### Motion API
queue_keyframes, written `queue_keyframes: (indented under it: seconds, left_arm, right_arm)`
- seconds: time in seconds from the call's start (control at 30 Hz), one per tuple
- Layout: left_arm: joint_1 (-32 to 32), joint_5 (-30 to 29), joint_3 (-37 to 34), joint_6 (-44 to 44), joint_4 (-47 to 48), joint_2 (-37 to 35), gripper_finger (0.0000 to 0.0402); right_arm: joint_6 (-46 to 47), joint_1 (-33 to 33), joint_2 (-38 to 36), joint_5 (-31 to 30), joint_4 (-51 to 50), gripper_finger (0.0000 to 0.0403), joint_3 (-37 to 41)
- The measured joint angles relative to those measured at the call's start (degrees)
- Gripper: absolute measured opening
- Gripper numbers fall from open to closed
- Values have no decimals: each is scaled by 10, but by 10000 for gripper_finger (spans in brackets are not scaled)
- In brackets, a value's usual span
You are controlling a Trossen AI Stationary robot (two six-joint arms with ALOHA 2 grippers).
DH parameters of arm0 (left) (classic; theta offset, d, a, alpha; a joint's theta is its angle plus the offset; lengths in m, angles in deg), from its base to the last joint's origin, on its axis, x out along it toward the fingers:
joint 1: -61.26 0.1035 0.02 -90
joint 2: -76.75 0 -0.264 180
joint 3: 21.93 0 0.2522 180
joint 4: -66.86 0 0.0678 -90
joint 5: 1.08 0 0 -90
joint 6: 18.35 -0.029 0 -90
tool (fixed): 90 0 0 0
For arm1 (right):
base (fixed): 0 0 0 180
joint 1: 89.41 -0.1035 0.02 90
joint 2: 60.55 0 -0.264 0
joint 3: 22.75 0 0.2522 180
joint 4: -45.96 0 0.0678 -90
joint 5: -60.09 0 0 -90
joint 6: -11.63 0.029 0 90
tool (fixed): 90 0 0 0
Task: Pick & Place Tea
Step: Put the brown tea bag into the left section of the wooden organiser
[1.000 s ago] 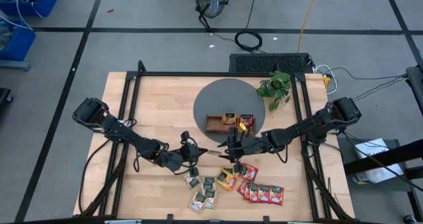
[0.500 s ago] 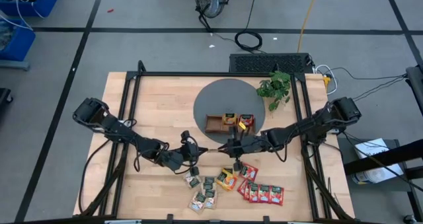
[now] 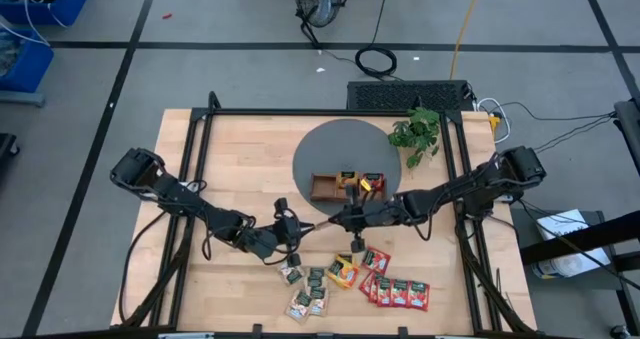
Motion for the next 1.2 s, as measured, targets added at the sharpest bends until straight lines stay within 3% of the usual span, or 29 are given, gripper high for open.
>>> queue_keyframes:
  seconds: [0.3,0.4,0.6,0.93,1.03,1.2]
  left_arm:
    - [-25,-50,0,-30,51,-26,81]
    - [-41,-58,0,5,108,-54,79]
    - [-78,-59,0,108,196,-73,76]
    - [-126,-89,0,148,215,-48,76]
    - [-131,-96,0,139,211,-48,63]
    - [-131,-96,0,127,195,-48,8]
  right_arm:
    - [2,25,0,-4,-1,0,0]
    - [2,35,0,-9,-1,0,0]
    - [-14,70,-3,-96,-6,0,0]
    - [4,132,-3,-43,-10,0,0]
    - [-5,138,-3,-43,-25,0,0]
    - [-10,151,2,-18,-37,0,1]
